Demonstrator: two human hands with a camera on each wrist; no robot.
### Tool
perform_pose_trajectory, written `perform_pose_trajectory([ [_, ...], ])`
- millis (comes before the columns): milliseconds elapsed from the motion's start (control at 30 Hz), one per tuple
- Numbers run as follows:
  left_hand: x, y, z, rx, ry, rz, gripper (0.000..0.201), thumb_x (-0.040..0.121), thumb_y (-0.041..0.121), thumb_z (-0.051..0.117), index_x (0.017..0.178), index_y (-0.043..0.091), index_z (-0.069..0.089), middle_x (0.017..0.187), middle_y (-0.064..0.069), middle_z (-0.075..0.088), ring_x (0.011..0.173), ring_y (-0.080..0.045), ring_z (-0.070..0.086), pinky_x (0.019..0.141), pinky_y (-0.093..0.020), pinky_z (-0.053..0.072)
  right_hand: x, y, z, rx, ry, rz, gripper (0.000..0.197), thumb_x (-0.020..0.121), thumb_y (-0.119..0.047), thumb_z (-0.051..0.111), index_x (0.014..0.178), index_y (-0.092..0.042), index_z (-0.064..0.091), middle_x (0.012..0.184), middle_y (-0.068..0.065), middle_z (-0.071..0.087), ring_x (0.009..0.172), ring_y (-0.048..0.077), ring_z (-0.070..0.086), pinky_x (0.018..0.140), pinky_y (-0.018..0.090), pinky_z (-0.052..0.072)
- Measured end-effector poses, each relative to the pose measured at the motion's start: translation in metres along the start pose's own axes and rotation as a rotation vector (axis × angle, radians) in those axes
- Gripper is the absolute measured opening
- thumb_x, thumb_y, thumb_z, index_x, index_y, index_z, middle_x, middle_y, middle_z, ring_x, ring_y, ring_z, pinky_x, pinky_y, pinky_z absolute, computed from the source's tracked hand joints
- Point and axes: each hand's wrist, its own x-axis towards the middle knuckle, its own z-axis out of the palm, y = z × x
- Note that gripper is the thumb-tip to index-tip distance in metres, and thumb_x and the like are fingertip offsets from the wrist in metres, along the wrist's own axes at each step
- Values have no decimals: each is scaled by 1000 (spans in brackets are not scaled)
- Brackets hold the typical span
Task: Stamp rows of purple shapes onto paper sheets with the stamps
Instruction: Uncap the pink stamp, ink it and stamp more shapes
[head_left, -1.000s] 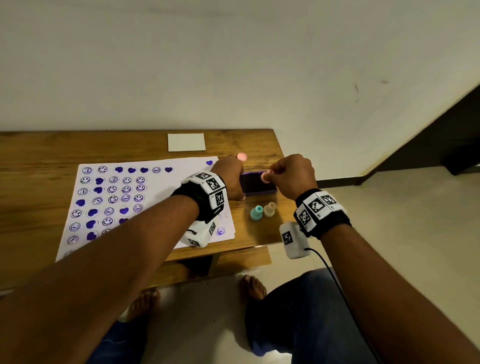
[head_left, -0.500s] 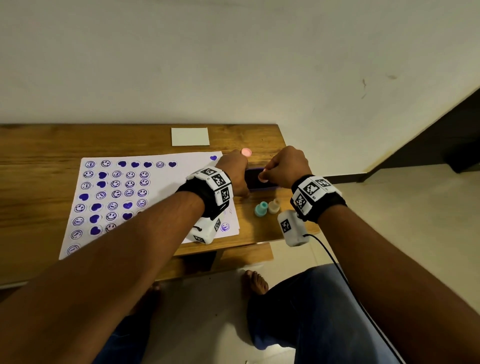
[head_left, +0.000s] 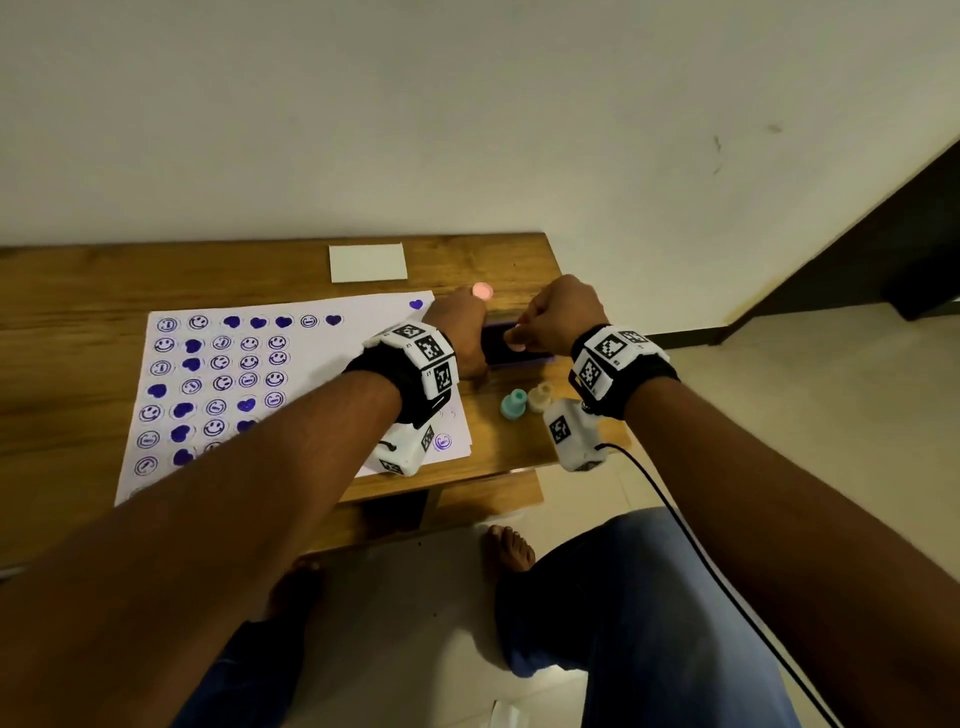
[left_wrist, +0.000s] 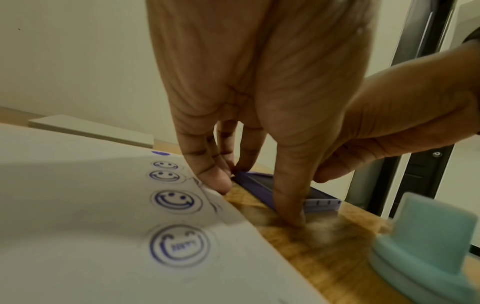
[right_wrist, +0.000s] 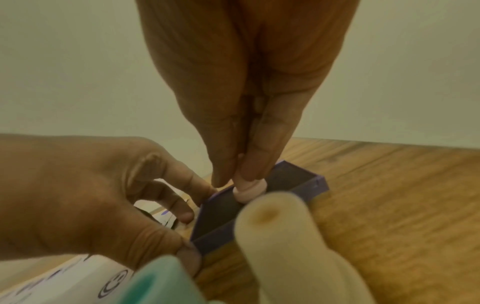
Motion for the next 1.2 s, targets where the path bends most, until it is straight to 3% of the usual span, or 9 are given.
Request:
perform_pose_trajectory([
  [100,-1,0,0,28,3,-1,58,56,35,91,101,11,66,99,-8,59,80,-24,59,67,-33,53,0,3,-1,34,-15,1,18,67,-20,92,77,-10,81,71,1,73,68,15,71,61,28,56],
  [300,1,-2,2,54,-16,11,54,58,34,90,101,10,66,99,-9,60,83,-25,61,70,-33,55,1,3,3,56,-37,7,17,67,-20,92,73,-10,80,74,5,77,76,22,76,78,42,64],
  [633,-9,10,-4,48,19,-20,51,61,30,89,101,11,64,104,-10,60,88,-28,62,73,-33,53,-12,12,-8,113,29,16,22,72,-29,90,84,-13,81,83,2,76,81,17,71,75,32,60],
  [733,-12,11,-3,17,29,-35,50,64,22,87,106,8,62,109,-12,60,93,-30,63,71,-32,50,-23,30,-22,462,127,67,16,75,-27,87,79,-13,80,74,0,77,75,13,73,76,29,61],
  [800,-14,11,-3,12,27,-27,49,66,21,84,107,7,61,113,-14,59,95,-31,63,72,-32,49,-39,39,-32,855,107,65,13,81,-20,83,85,-8,80,83,6,79,84,19,76,82,32,61],
  [900,-18,10,-10,-1,39,-39,61,62,27,88,113,7,59,121,-12,55,100,-30,62,73,-32,49,-68,46,-38,1505,-102,118,16,90,-15,73,100,-2,75,86,10,78,75,13,74,66,20,60],
  [1000,-25,5,-22,-85,96,-39,77,60,32,89,126,7,58,128,-12,53,113,-30,57,88,-35,48,-92,46,-30,1997,-409,190,26,87,-16,75,108,0,71,87,14,75,69,12,74,60,17,60],
  [1100,-41,-6,-34,-156,143,-9,71,66,36,85,127,9,59,126,-12,55,113,-28,56,87,-31,44,-112,31,-16,2270,-606,128,41,73,-4,86,109,4,68,91,22,73,72,21,76,61,22,62],
  [1200,-67,-24,-40,-170,197,-36,64,70,38,83,125,11,62,124,-11,56,113,-27,56,89,-31,43,-130,6,-4,2339,-701,48,43,68,2,88,106,6,69,88,25,71,71,27,75,59,27,63],
])
